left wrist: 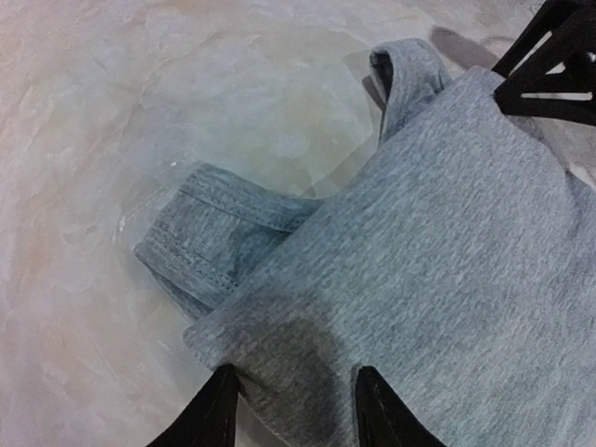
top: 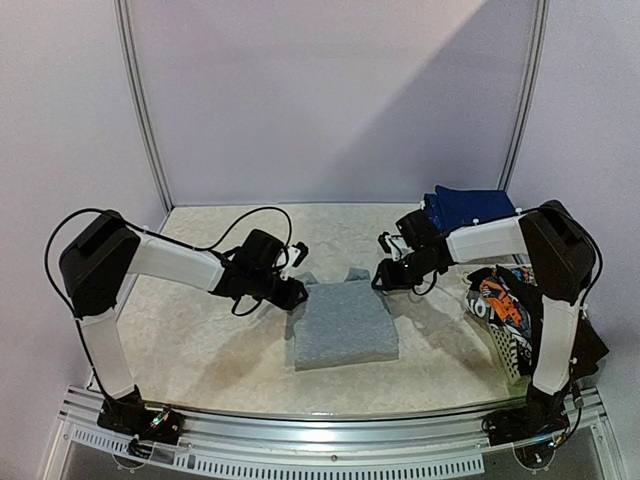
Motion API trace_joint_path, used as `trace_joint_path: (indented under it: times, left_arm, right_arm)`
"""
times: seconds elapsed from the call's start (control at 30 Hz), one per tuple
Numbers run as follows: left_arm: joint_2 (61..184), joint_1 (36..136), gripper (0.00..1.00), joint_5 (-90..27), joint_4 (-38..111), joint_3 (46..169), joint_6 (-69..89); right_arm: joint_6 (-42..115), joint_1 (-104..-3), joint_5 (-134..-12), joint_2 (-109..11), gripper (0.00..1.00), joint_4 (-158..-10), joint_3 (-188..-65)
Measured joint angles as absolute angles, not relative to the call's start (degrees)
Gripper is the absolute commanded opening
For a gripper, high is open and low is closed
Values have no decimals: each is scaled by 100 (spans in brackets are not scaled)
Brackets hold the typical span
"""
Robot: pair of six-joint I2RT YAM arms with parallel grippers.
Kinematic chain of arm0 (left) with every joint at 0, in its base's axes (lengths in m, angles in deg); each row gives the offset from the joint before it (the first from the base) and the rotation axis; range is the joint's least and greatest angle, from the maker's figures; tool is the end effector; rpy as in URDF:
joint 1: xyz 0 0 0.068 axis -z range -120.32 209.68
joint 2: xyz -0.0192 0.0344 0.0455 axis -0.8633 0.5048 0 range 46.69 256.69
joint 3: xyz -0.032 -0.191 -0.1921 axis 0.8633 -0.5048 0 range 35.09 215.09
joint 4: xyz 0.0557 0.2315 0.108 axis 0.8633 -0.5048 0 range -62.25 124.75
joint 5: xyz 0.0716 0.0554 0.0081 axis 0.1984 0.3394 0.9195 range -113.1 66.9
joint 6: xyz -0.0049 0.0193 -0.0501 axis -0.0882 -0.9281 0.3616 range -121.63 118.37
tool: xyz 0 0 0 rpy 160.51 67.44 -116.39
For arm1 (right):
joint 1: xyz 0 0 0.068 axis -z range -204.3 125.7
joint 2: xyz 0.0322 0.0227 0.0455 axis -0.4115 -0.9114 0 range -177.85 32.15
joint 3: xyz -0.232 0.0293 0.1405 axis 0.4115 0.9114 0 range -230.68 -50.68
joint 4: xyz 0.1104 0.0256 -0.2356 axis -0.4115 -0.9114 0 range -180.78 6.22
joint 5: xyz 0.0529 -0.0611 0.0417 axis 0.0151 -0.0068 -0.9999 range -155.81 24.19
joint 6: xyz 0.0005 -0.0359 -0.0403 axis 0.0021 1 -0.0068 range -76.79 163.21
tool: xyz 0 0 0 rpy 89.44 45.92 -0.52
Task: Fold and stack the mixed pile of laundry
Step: Adjust the square-folded tank top at the center of the board.
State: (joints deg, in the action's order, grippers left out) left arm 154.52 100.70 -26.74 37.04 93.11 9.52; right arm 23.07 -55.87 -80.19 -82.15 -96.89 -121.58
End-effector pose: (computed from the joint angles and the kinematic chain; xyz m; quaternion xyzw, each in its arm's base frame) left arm 0.2843 -0.2502 0.1355 0.2511 0.8972 -0.1857 0.3122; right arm 0.3428 0.2210 0.1388 -0.1304 0.9418 0.2325 0.2050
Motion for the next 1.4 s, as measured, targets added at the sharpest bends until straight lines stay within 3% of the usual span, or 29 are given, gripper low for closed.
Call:
trace_joint_path:
  times: [0.13, 0.27, 0.53, 1.0, 1.07, 1.13, 1.23, 1.3, 1.4]
  left_arm:
    - [15575, 10063, 28, -2720, 3712, 9383, 992]
    - [15671, 10059, 0, -2777, 3730, 9436, 957]
    - [15616, 10052, 0, -2869, 3870, 9405, 1029]
    - [14325, 10050, 0, -2593, 3876, 9132, 994]
    - [14421, 10044, 10, -2434, 3892, 9138, 944]
    - [14626, 10011, 46, -2241, 3999, 9154, 891]
    - [15175, 9869, 87, -2007, 4287, 9246, 804]
    - [15481, 9773, 99, -1870, 4414, 9259, 788]
    - [15627, 9696, 99, -1717, 4460, 9191, 806]
  right_arm:
    - [2344, -5561, -8198, -8379, 19, -9656, -12221]
    - [2368, -5563, -8344, -8445, 3, -9619, -12271]
    - [2414, -5561, -8458, -8445, 0, -9630, -12295]
    - [2530, -5710, -8493, -7642, 2, -9857, -12518]
    - [2563, -5714, -8493, -7706, 18, -9818, -12669]
    - [2585, -5712, -8484, -7881, 48, -9680, -12844]
    - [2611, -5681, -8416, -8307, 80, -9326, -13004]
    - [2598, -5644, -8388, -8530, 97, -9201, -13001]
    - [2642, -5568, -8311, -8681, 99, -9142, -12921]
